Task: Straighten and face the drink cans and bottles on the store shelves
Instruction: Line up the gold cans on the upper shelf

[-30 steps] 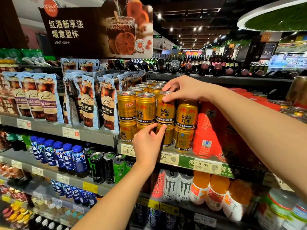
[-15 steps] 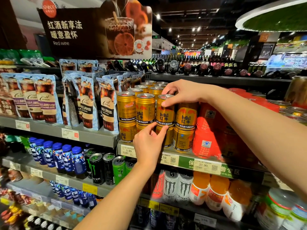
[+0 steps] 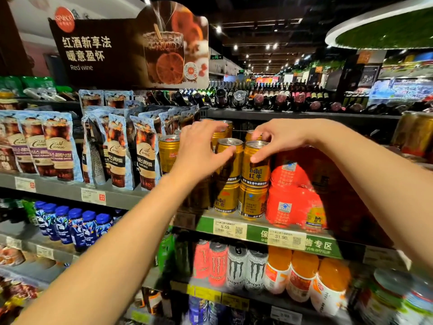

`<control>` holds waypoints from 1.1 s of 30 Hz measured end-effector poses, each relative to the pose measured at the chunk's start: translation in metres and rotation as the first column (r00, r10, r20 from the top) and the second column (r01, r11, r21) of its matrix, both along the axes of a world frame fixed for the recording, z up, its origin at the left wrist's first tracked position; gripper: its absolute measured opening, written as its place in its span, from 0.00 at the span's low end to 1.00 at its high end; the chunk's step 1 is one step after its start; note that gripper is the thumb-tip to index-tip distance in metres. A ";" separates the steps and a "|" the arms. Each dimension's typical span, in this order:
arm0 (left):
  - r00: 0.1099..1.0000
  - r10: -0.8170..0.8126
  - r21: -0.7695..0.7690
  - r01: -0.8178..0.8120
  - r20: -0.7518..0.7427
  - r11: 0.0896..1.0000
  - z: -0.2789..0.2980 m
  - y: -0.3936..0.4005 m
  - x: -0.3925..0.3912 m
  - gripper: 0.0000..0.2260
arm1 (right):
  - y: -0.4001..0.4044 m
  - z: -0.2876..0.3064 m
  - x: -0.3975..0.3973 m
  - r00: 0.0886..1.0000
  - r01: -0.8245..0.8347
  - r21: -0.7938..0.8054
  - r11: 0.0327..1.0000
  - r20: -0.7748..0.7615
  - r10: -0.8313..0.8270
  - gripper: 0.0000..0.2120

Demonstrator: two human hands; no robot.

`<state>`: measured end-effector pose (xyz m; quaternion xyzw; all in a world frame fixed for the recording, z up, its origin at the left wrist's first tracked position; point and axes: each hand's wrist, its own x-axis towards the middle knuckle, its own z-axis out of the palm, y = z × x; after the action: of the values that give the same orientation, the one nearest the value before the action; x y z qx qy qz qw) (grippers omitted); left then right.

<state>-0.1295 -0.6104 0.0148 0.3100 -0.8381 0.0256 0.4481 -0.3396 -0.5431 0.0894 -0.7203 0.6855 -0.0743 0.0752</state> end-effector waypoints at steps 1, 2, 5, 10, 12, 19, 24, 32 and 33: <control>0.991 0.009 0.062 -0.017 0.136 0.998 0.013 -0.005 -0.001 0.29 | -0.001 -0.001 -0.001 1.000 -0.004 -0.020 1.000 0.014 0.005 0.34; 0.966 0.005 0.115 -0.035 0.257 0.993 0.023 -0.009 -0.003 0.32 | -0.002 -0.003 -0.002 1.000 -0.011 -0.037 0.999 0.026 0.012 0.31; 0.911 -0.041 0.206 -0.049 0.411 0.977 0.033 -0.020 -0.003 0.28 | -0.003 -0.009 -0.004 0.998 -0.033 -0.061 0.998 0.054 0.036 0.22; 0.952 -0.102 0.228 0.035 0.290 0.973 0.028 -0.027 -0.001 0.26 | -0.001 -0.014 -0.005 0.985 -0.050 -0.050 0.997 0.163 0.058 0.20; 0.955 -0.103 0.234 0.037 0.278 0.972 0.028 -0.028 -0.001 0.25 | -0.001 -0.015 -0.004 0.985 -0.034 -0.064 0.997 0.167 0.045 0.22; 0.935 -0.058 0.144 0.008 0.349 0.990 0.026 -0.024 0.001 0.26 | 0.006 -0.014 -0.002 0.995 -0.013 -0.071 0.997 0.097 0.020 0.20; 0.929 -0.046 0.058 0.027 0.368 0.998 0.022 -0.019 0.005 0.33 | 0.018 -0.020 0.004 0.998 0.060 -0.167 0.984 0.000 -0.061 0.39; 0.986 -0.129 0.029 0.127 0.103 0.992 -0.020 -0.006 0.028 0.35 | 0.052 -0.051 0.036 0.997 -0.077 -0.701 0.709 -0.037 0.071 0.33; 0.987 -0.149 0.030 0.147 0.057 0.989 -0.028 0.001 0.032 0.34 | 0.055 -0.060 0.040 0.996 -0.065 -0.740 0.670 -0.003 0.093 0.32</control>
<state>-0.0973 -0.6096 -0.0128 0.2517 -0.8719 -0.0094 0.4199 -0.2997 -0.4882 0.0299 -0.7168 0.5638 -0.3544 -0.2070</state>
